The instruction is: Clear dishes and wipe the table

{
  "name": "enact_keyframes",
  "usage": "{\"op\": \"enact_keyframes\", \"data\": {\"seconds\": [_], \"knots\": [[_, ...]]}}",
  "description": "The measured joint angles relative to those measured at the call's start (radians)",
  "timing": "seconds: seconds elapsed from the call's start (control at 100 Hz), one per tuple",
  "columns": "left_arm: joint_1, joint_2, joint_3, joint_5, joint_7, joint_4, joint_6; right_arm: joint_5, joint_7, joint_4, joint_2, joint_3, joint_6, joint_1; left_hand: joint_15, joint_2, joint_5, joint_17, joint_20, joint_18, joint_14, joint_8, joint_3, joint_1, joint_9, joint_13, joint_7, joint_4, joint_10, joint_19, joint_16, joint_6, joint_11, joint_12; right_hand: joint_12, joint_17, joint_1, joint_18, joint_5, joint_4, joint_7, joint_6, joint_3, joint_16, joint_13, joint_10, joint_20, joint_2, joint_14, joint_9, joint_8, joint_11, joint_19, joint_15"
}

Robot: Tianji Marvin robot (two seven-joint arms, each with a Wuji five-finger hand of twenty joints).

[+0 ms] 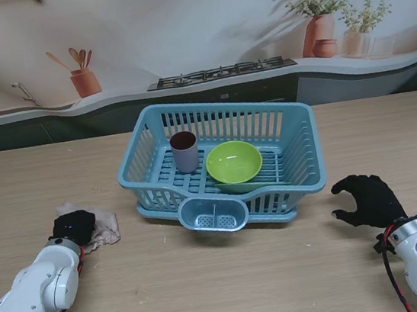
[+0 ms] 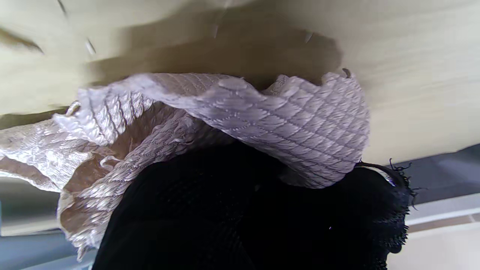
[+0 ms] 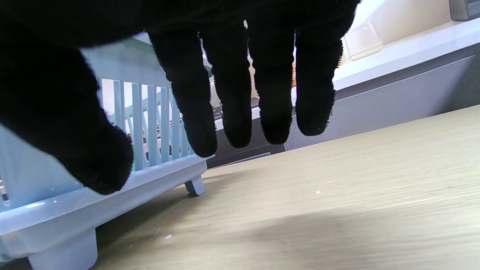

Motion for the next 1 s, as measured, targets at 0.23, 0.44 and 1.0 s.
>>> {"op": "enact_keyframes", "data": {"seconds": [0.23,0.44,1.0], "knots": [[-0.145,0.000,0.109,-0.052,-0.013,0.103,0.003,-0.005,-0.002,0.001,0.000,0.001,0.001,0.000,0.000,0.005,0.000,0.000,0.000,0.000,0.000,-0.021,-0.021,-0.002,0.000,0.000,-0.049,0.000,-0.001,0.000,0.000,-0.014,0.000,0.000,0.000,0.000,0.000,0.000,0.000,0.000,0.000,0.000,0.000,0.000,0.000,0.000,0.000,0.000,0.000,0.000,0.000,0.000,0.000,0.000],[-0.169,-0.002,0.114,-0.055,-0.098,0.084,0.012,-0.006,-0.001,0.001,0.000,0.001,0.003,0.000,0.000,0.010,-0.018,0.000,0.000,0.000,0.000,-0.072,-0.033,-0.004,0.000,0.000,-0.121,0.000,-0.002,0.000,-0.002,-0.019,0.000,0.000,0.000,0.000,0.000,0.000,0.000,0.000,0.000,0.000,0.000,0.000,0.000,0.000,0.000,0.000,0.000,0.000,0.000,0.000,0.000,0.000],[0.227,-0.019,-0.140,0.064,-0.011,-0.193,0.063,-0.002,0.001,0.000,0.000,0.000,0.005,-0.002,0.000,0.011,-0.020,0.000,0.000,0.000,0.000,-0.092,-0.032,-0.012,0.000,0.000,-0.136,0.000,-0.002,0.000,-0.002,-0.007,0.000,0.000,0.000,0.000,0.000,0.000,0.000,0.000,0.000,0.000,0.000,0.000,0.000,0.000,0.000,0.000,0.000,0.000,0.000,0.000,0.000,0.000]]}}
